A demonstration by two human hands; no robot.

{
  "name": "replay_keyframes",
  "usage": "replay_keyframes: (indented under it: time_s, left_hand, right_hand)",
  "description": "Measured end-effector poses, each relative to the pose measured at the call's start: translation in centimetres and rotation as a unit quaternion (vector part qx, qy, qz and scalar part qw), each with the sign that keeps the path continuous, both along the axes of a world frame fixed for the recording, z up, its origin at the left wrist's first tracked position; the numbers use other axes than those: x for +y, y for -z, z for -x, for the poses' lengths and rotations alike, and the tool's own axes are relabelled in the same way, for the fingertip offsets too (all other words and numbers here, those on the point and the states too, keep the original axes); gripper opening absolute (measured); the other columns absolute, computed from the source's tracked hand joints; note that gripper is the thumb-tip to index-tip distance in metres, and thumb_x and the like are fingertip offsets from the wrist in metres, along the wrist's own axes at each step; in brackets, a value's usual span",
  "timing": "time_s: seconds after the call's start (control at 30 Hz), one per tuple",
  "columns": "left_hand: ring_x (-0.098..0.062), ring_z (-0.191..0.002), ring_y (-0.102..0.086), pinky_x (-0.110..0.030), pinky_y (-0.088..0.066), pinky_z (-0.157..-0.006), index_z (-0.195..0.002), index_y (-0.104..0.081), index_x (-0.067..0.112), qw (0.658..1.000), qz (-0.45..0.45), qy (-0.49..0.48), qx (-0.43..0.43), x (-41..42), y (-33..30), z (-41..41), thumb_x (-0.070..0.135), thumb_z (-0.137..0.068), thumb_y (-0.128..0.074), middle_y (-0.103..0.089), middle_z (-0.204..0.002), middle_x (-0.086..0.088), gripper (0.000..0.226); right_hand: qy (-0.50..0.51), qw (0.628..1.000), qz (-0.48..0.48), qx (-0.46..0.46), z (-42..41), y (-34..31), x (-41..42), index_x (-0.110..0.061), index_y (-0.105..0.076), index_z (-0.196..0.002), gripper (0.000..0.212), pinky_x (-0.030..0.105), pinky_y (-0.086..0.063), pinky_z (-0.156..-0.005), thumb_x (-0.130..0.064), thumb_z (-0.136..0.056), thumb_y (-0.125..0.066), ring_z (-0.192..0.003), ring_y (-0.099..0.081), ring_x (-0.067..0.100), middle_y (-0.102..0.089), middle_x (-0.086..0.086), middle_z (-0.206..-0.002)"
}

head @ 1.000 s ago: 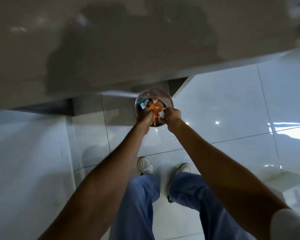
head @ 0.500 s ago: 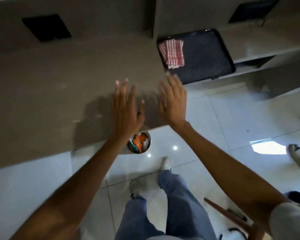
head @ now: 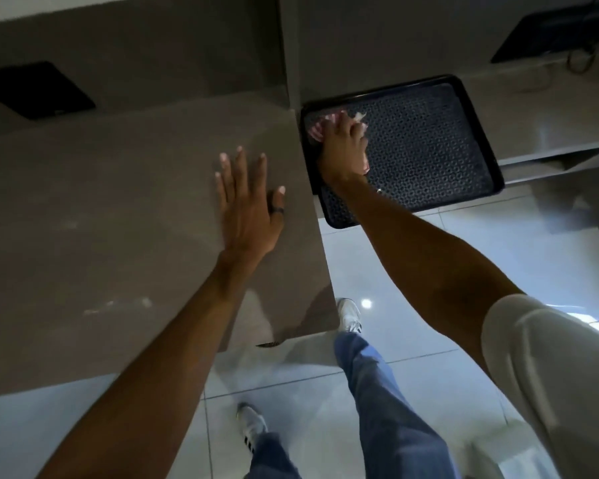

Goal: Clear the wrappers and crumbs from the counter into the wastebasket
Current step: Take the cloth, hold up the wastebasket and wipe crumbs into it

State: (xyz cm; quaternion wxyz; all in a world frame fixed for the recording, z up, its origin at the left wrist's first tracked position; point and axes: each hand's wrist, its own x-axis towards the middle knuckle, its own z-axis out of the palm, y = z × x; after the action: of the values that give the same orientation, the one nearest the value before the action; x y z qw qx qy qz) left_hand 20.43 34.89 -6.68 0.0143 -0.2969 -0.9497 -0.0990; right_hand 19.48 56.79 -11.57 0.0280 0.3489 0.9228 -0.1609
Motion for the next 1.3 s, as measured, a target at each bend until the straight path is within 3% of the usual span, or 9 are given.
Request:
replay_keyframes:
  time_s: [0.23,0.43,0.63,0.83,0.93,1.03,1.1,1.2,1.3]
  left_hand:
    - [-0.045,-0.163,-0.013,-0.050,-0.001,-0.133,-0.166,-0.029,0.020,0.994,-0.047,-0.073,0.063,-8.2,-3.5,-3.8,0.053,-0.111,-0.024,-0.019,-0.176,-0.019,0.065]
    - [-0.045,-0.163,-0.017,-0.061,-0.020,-0.132,-0.167,-0.030,0.017,0.999,-0.009,-0.039,0.029,-17.1,-1.8,-8.5,0.043,-0.109,-0.038,-0.020,-0.175,-0.020,0.064]
    - [-0.036,-0.166,-0.012,-0.048,-0.012,-0.136,-0.165,-0.033,0.014,0.996,-0.074,0.013,0.042,-24.0,1.9,-15.8,0.042,-0.111,-0.038,-0.024,-0.174,-0.018,0.061]
    - [-0.035,-0.157,-0.036,-0.048,-0.027,-0.130,-0.149,-0.058,0.006,0.992,-0.031,0.024,-0.118,-31.5,15.1,-22.3,0.030,-0.104,-0.051,-0.044,-0.166,-0.018,0.051]
    - [-0.036,-0.163,-0.024,-0.049,-0.026,-0.133,-0.162,-0.039,0.005,0.976,0.007,-0.002,-0.219,-30.8,25.4,-20.4,0.038,-0.107,-0.049,-0.028,-0.173,-0.018,0.065]
    - [-0.037,-0.167,-0.003,-0.050,-0.015,-0.136,-0.169,-0.005,0.005,0.913,-0.027,-0.133,-0.385,-27.4,34.8,-16.8,0.048,-0.106,-0.051,-0.003,-0.178,-0.018,0.089]
    - [-0.038,-0.165,-0.012,-0.055,-0.024,-0.133,-0.169,0.002,0.010,0.800,-0.134,-0.284,-0.512,-25.1,39.9,-14.3,0.042,-0.103,-0.062,-0.006,-0.178,-0.017,0.098]
    - [-0.038,-0.134,-0.064,-0.058,-0.063,-0.095,-0.157,-0.041,0.026,0.616,-0.267,-0.386,-0.633,-23.8,42.9,-12.8,0.044,-0.107,-0.056,-0.055,-0.157,-0.011,0.055]
    - [-0.040,-0.115,-0.074,-0.052,-0.068,-0.069,-0.143,-0.056,0.028,0.584,-0.310,-0.382,-0.646,-25.1,39.2,-13.5,0.038,-0.111,-0.049,-0.069,-0.140,-0.011,0.034]
  right_hand:
    - [-0.078,0.957,-0.090,0.265,-9.0,-8.1,-13.0,-0.023,-0.035,-0.157,0.064,0.041,-0.041,-0.095,-0.031,-0.093,-0.042,-0.126,-0.046,0.034,-0.035,0.007,-0.163]
    - [-0.161,0.986,-0.022,0.026,-14.9,-5.8,-24.2,-0.022,-0.020,-0.163,0.064,0.061,-0.022,-0.123,-0.043,-0.105,-0.036,-0.159,-0.012,0.036,-0.013,0.009,-0.173]
    - [-0.233,0.945,-0.079,0.216,-23.2,-1.9,-31.9,-0.020,-0.033,-0.159,0.055,0.058,-0.009,-0.129,-0.041,-0.109,-0.031,-0.161,-0.008,0.029,-0.016,0.009,-0.172]
    - [-0.232,0.968,0.038,-0.081,-30.0,10.9,-35.5,-0.022,-0.022,-0.163,0.061,0.053,-0.005,-0.131,-0.041,-0.108,-0.039,-0.161,-0.006,0.030,-0.009,0.008,-0.173]
    - [-0.114,0.975,0.156,-0.113,-27.1,21.1,-34.1,-0.022,-0.009,-0.165,0.071,0.052,-0.009,-0.131,-0.039,-0.106,-0.045,-0.161,0.005,0.030,0.000,0.008,-0.174]
    - [0.101,0.946,0.297,-0.080,-22.9,30.8,-32.6,-0.017,-0.005,-0.164,0.089,0.054,-0.021,-0.128,-0.030,-0.099,-0.064,-0.160,-0.006,0.034,-0.006,0.010,-0.173]
    - [0.259,0.881,0.394,-0.035,-20.6,36.1,-32.0,-0.016,-0.010,-0.163,0.087,0.053,-0.039,-0.120,-0.029,-0.098,-0.067,-0.152,-0.032,0.036,-0.026,0.013,-0.168]
    - [0.297,0.860,0.413,-0.025,-20.1,39.3,-31.7,-0.017,-0.037,-0.150,0.057,0.053,-0.059,-0.099,-0.030,-0.101,-0.063,-0.126,-0.060,0.034,-0.056,0.013,-0.145]
    - [0.246,0.884,0.396,-0.030,-21.6,35.7,-32.7,-0.016,-0.041,-0.148,0.058,0.046,-0.060,-0.097,-0.024,-0.098,-0.068,-0.125,-0.061,0.033,-0.059,0.012,-0.142]
